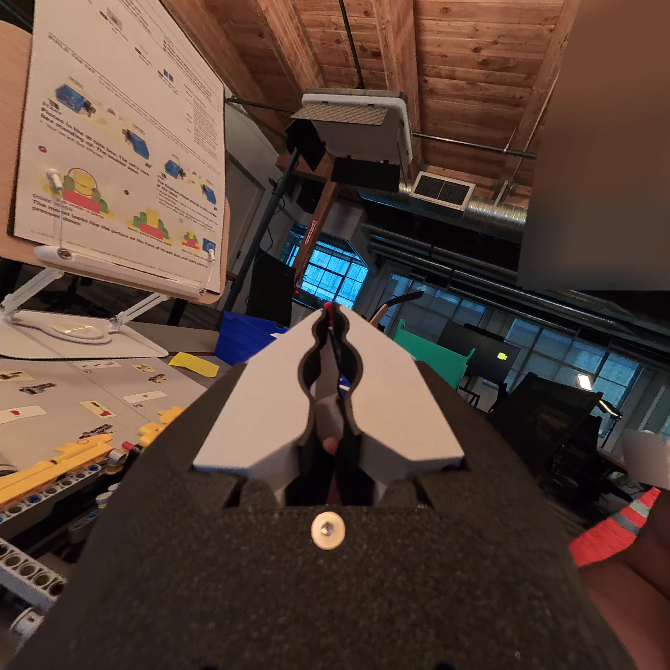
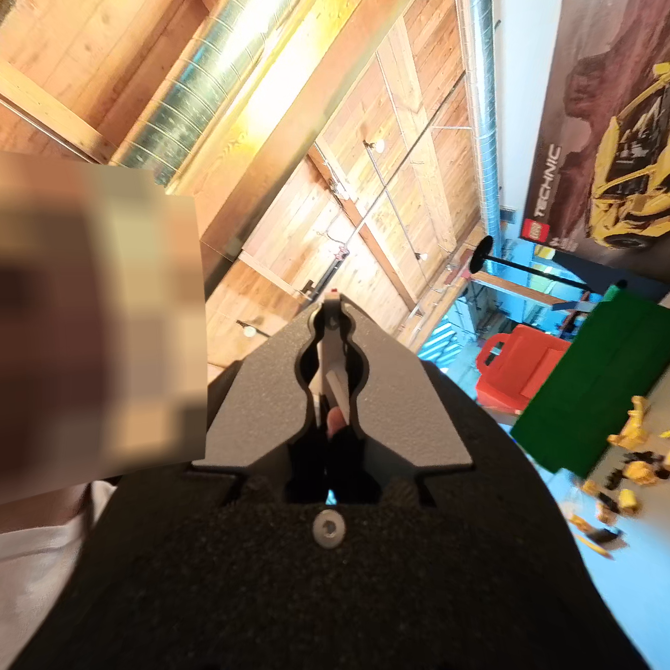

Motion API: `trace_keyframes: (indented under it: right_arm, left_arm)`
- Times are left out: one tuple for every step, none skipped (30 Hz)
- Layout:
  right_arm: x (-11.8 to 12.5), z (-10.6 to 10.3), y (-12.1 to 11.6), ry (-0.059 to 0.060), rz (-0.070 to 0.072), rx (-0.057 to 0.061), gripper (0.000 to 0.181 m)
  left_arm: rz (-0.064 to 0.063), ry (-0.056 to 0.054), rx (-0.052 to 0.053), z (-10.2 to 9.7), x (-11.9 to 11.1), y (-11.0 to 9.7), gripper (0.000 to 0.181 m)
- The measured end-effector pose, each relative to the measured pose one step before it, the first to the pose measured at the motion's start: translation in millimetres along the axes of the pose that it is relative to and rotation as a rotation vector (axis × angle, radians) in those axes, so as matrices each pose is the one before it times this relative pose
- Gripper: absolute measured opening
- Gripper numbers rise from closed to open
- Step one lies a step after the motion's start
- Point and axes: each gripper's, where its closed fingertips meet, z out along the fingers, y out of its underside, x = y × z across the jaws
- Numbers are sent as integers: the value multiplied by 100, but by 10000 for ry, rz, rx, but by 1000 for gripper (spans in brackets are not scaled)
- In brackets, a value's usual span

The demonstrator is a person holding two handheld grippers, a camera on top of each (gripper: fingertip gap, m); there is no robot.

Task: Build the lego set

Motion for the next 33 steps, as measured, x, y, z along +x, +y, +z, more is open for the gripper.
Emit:
trace_keyframes:
  right_arm:
    - [191,28,101,178,-294,-106,6]
    - [47,5,-53,49,-135,10,6]
    - [36,1,-51,33,-68,7,6]
    - [39,-35,-89,33,-56,39,6]
    - [57,-21,-30,13,-32,10,6]
    - [22,-20,-18,-2,-20,46,6]
    - [56,-35,-52,20,4,76,6]
    - [76,-44,-38,21,8,71,6]
    - [15,-16,-86,21,-82,87,6]
    - [20,31,-61,60,-180,60,6]
    - [33,53,-20,90,-250,9,6]
    - [-79,50,-54,28,-291,20,6]
    - [-13,25,-37,64,-254,-34,6]
    - [47,-29,-123,106,-352,-43,6]
    - [-37,3,-100,36,-407,-132,5]
    - [-67,39,11,10,-334,-232,6]
    - [17,41,13,66,-289,-240,6]
    - [-12,28,37,81,-320,-250,6]
    - [-143,8,-92,21,-356,-161,6]
    - [-158,12,-2,23,-297,-221,6]
    - [-159,8,56,39,-315,-238,6]
    - [-190,-36,59,21,-376,-299,6]
    - [-220,-87,-22,47,-446,-306,5]
    - [-216,-50,49,67,-584,-362,6]
    - [-401,-35,-10,-49,-574,-360,5]
    - [-309,-60,-46,20,-577,-333,5]
    - [-83,-102,89,120,-680,-381,6]
    - [-236,-121,-44,-20,-580,-283,6]
    - [-323,-113,-48,-119,-448,-276,6]
    - [-108,-134,97,-2,-540,-375,6]
    - [-132,-187,37,-32,-609,-344,6]
    - [-123,-171,106,-29,-597,-386,6]
    - [-112,-117,144,-7,-669,-368,6]
  left_arm:
    - [-49,-16,29,11,-4,-4,2]
    - [45,-59,25,22,-29,-1,2]
    - [46,-33,-17,31,-38,29,2]
    - [-6,-21,-62,17,-67,60,2]
    - [-21,-26,-19,3,-45,37,2]
    - [-26,-35,18,-15,-24,26,2]
    - [8,-60,-6,-17,-44,51,2]
    - [48,-57,-21,-6,-54,53,2]
    - [4,-25,-18,2,-28,39,2]
    - [-13,-35,13,-6,-35,-12,2]
    - [-14,-51,53,5,-29,-37,2]
    - [-71,-6,61,14,34,-54,2]
    - [-59,-12,15,22,8,0,2]
    - [-11,-10,-36,18,-19,55,2]
    - [-60,52,-35,-9,15,3,2]
    - [-129,93,-29,-29,23,-24,2]
    - [-131,79,-30,-54,-21,-27,2]
    - [-120,101,-31,-61,-1,-20,1]
    - [-151,135,-57,-52,73,19,2]
    - [-178,176,-28,-40,145,-19,1]
    - [-169,191,-31,-61,145,-37,1]
    - [-135,236,-73,-68,207,9,2]
    - [-162,253,-134,-60,221,79,1]
    - [-222,271,-97,-80,242,35,1]
    - [-325,393,-52,-59,383,18,1]
    - [-363,281,-134,-76,237,97,1]
    - [-165,125,-125,-31,115,145,1]
    - [-128,210,-102,22,254,129,1]
    - [-259,258,-126,31,265,116,1]
    - [-225,172,-145,21,110,132,1]
    - [-245,219,-189,12,130,219,1]
    - [-298,182,-222,-21,50,204,1]
    - [-207,135,-145,-31,52,147,1]
